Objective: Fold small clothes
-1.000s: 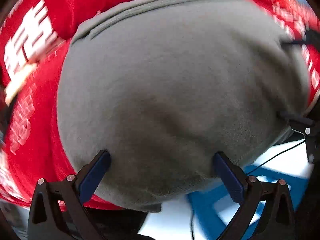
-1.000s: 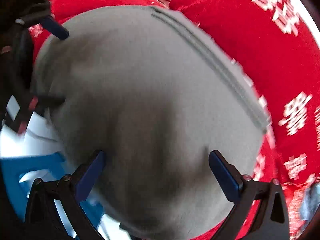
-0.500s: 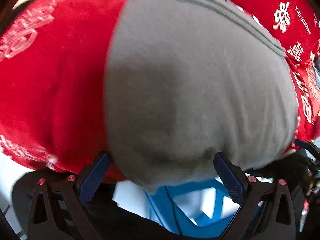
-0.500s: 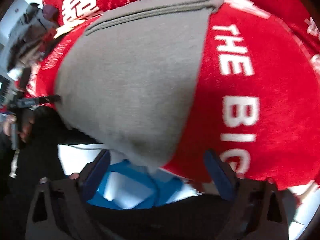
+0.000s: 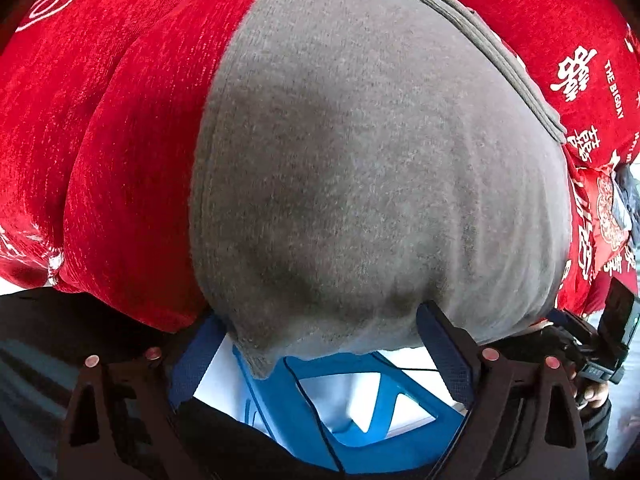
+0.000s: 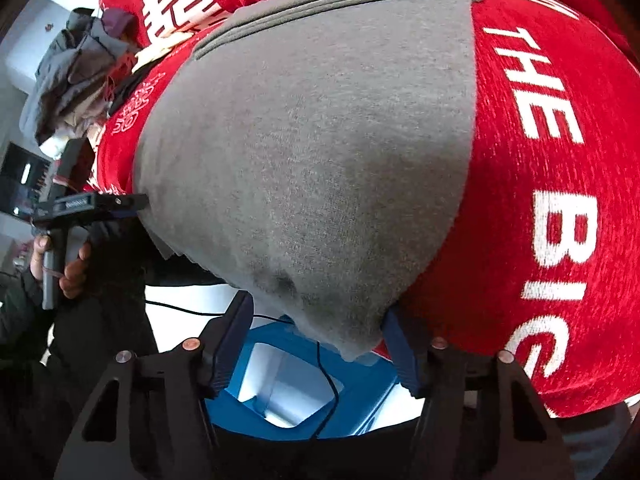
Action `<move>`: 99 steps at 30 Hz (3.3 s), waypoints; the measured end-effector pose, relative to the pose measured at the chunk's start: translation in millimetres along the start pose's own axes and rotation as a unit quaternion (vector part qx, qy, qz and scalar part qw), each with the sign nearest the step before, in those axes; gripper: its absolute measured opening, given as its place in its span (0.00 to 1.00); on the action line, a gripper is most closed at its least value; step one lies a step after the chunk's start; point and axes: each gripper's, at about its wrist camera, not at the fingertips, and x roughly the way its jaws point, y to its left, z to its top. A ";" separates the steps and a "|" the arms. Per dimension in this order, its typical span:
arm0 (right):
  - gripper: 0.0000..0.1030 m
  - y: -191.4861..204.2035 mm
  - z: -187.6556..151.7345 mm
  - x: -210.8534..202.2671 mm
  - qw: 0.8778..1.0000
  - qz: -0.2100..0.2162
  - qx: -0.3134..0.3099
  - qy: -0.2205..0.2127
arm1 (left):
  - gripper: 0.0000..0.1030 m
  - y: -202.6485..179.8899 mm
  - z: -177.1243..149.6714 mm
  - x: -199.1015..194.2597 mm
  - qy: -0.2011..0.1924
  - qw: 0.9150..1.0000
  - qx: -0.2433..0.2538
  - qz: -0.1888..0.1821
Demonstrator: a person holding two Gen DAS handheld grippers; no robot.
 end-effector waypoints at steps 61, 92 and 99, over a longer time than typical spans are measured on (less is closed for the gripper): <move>0.42 -20.0 2.0 5.9 0.989 0.082 0.093 -0.078 | 0.13 -16.4 58.9 -28.3 -0.087 0.993 0.000 -0.081; 0.08 -37.4 235.0 -69.0 0.965 0.099 0.097 -0.220 | 0.13 -86.5 221.4 -68.3 -0.186 0.972 -0.019 -0.143; 0.13 -89.8 277.5 -15.1 0.969 0.057 0.179 -0.162 | 0.14 -66.4 271.1 -14.7 -0.126 0.982 -0.071 -0.122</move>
